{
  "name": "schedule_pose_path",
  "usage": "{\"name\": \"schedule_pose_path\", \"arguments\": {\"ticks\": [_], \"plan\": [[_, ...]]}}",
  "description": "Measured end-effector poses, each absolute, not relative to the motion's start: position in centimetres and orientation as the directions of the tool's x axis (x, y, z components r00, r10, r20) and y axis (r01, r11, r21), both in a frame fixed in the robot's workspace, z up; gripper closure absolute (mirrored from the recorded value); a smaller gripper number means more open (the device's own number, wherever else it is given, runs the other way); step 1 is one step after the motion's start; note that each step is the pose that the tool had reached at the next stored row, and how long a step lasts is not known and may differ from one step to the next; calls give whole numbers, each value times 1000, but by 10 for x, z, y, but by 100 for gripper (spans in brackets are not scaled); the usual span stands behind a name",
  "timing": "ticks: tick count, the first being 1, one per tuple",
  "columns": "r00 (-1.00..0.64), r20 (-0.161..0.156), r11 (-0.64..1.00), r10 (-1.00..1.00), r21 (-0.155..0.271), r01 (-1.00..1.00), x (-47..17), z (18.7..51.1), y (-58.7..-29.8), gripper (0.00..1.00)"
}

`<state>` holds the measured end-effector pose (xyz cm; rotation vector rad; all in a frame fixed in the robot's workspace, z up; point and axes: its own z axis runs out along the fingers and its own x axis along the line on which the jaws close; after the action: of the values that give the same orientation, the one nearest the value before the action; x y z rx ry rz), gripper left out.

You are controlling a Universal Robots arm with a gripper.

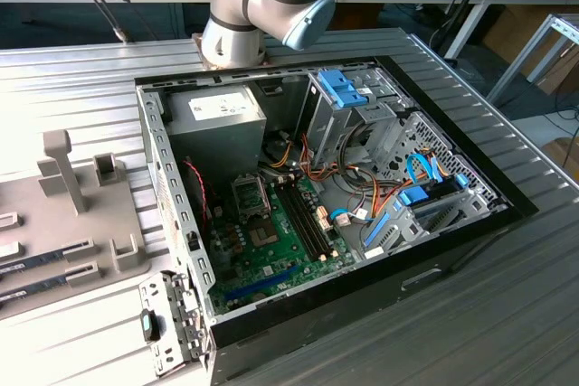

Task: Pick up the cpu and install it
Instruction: 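Pick up the cpu and move it towards the insertion slot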

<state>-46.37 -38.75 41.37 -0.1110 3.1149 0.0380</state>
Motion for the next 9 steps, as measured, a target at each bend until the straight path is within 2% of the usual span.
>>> {"name": "schedule_pose_path", "arguments": {"ticks": [9], "plan": [[-997,-25,997,-71,24,-72,-464,418,-387,53]]}}
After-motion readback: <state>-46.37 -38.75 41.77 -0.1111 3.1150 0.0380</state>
